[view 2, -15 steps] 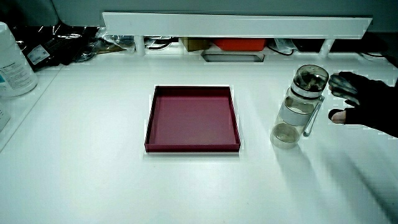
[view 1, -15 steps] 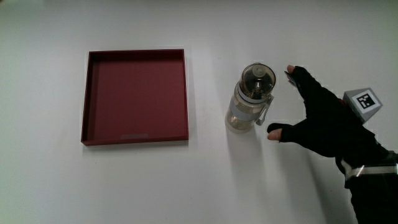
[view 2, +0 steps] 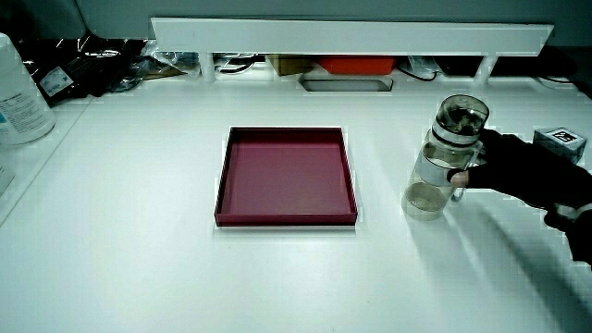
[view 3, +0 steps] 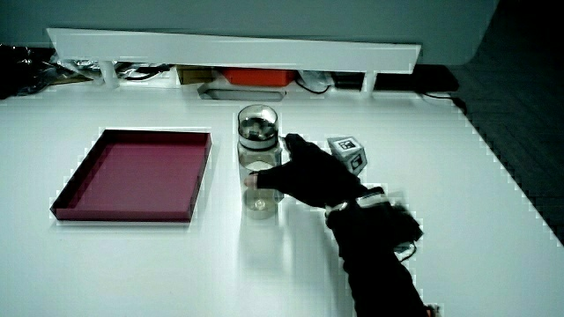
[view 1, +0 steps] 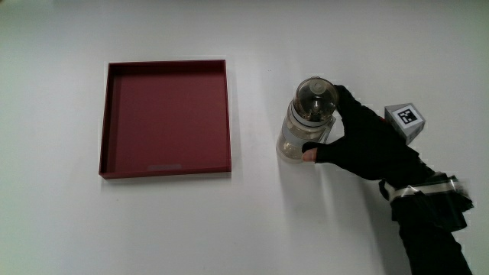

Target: Pick bottle

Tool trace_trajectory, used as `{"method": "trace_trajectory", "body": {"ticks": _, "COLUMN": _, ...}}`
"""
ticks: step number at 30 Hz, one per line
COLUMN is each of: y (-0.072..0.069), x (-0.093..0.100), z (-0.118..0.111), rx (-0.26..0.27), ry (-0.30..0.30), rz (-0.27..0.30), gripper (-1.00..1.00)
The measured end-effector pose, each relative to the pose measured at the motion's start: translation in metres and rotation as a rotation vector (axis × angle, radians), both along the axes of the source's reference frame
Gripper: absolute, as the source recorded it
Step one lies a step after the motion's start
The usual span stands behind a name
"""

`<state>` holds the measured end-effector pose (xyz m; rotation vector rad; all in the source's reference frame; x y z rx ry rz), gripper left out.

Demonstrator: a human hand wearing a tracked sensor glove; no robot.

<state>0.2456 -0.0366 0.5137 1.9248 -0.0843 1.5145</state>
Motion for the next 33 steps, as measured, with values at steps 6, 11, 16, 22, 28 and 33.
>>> {"method": "trace_trajectory", "body": {"ticks": 6, "y": -0.001, "x": -0.013, "z": 0.011, "rx": -0.026, "ry": -0.038, "rz": 0.012, "gripper": 0.00}}
{"method": "trace_trajectory", "body": {"ticks": 11, "y": 0.001, "x": -0.018, "z": 0.015, "rx": -0.026, "ry": -0.075, "rz": 0.030, "gripper": 0.00}}
{"method": "trace_trajectory", "body": {"ticks": 16, "y": 0.002, "x": -0.017, "z": 0.018, "rx": -0.011, "ry": -0.090, "rz": 0.055, "gripper": 0.25}}
{"method": "trace_trajectory", "body": {"ticks": 22, "y": 0.004, "x": -0.017, "z": 0.021, "rx": -0.001, "ry": -0.117, "rz": 0.099, "gripper": 0.62}}
{"method": "trace_trajectory", "body": {"ticks": 28, "y": 0.004, "x": -0.015, "z": 0.023, "rx": 0.038, "ry": -0.122, "rz": 0.131, "gripper": 1.00}}
{"method": "trace_trajectory", "body": {"ticks": 33, "y": 0.005, "x": -0.014, "z": 0.020, "rx": 0.068, "ry": -0.115, "rz": 0.148, "gripper": 1.00}}
